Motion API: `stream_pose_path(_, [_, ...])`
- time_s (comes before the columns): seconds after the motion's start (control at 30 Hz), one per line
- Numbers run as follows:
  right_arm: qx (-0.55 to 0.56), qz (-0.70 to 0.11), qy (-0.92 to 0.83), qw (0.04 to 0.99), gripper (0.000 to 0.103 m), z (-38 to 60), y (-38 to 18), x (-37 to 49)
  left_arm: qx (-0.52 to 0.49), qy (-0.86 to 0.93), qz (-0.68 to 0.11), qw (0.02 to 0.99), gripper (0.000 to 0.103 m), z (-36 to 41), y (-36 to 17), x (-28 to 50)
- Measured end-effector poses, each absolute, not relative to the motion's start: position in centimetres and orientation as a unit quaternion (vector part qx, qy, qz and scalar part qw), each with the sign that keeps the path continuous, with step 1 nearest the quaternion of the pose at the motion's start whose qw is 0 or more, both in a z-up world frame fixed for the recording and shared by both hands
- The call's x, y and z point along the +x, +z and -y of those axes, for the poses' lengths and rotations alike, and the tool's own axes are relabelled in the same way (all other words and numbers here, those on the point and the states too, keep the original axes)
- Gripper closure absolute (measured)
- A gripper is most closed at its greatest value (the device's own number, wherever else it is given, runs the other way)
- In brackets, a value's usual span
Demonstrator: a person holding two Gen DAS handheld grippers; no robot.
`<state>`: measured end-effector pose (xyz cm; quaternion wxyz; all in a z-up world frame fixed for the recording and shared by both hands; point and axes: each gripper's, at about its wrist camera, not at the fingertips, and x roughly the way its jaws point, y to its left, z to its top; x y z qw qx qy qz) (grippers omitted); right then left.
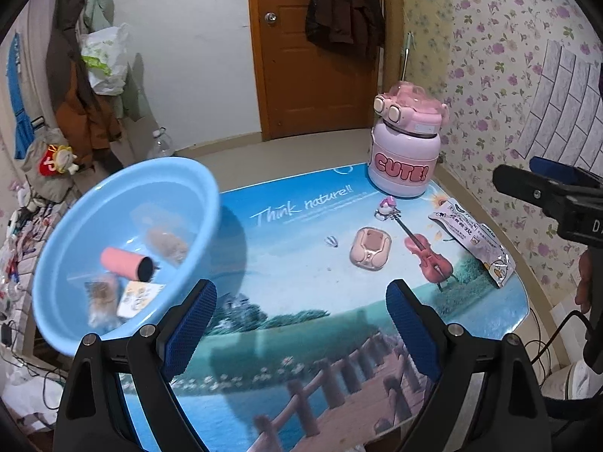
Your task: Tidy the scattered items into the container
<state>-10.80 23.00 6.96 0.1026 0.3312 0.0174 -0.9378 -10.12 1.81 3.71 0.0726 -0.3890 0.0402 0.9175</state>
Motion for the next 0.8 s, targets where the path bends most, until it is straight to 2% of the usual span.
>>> stream_pose_path(0.1, [0.335, -0.017, -0.935, 0.112, 0.000, -22.9, 6.5, -12.0, -0.392, 0.916, -0.035, 0.080, 0.011, -2.4, 3.0, -11.4])
stream_pose_path(0.2, [0.344, -0.017, -0.931, 0.121, 0.005, -22.7, 5.9, -13.2, -0.396, 0.914, -0.036, 0.086, 0.012, -3.3, 2.2, -12.7])
stream_pose_path(0.8, [0.387, -0.017, -0.915, 0.108, 0.005, -23.1, 2.1, -18.5, -0.431, 0.887, -0.073, 0.150, 0.016, -7.8, -2.9, -19.6])
